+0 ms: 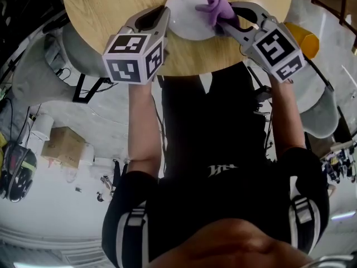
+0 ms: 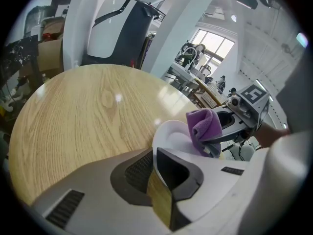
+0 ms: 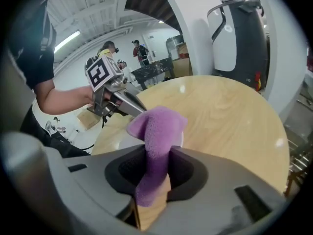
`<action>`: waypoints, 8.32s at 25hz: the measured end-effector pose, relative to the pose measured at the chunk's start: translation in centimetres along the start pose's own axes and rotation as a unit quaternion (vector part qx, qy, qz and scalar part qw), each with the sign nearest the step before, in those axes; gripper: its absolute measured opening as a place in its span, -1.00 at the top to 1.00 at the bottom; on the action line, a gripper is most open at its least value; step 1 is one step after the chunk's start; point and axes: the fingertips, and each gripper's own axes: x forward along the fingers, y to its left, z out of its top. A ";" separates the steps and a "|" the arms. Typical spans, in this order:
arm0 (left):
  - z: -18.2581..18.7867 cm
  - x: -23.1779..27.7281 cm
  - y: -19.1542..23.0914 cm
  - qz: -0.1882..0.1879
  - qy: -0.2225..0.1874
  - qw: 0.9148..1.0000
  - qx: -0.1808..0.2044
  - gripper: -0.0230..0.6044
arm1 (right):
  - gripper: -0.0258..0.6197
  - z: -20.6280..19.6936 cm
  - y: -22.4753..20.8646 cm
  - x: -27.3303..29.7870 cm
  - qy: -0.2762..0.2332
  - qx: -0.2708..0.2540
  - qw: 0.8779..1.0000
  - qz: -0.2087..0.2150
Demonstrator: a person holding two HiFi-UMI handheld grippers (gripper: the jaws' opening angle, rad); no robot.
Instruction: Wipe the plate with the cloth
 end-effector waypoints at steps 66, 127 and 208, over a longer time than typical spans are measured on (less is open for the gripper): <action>-0.9 -0.3 -0.1 0.012 0.007 1.000 0.009 0.84 | 0.61 -2.9 0.3 -1.8 0.056 0.027 0.998 0.008; 1.4 -1.0 1.4 0.023 0.009 1.000 0.018 0.83 | 0.61 -3.0 0.0 -3.0 0.037 0.089 0.994 0.042; -10.6 -52.7 -28.9 -0.185 -0.412 0.864 0.222 0.90 | 0.63 8.4 46.3 -39.6 -0.505 -0.089 0.858 -0.019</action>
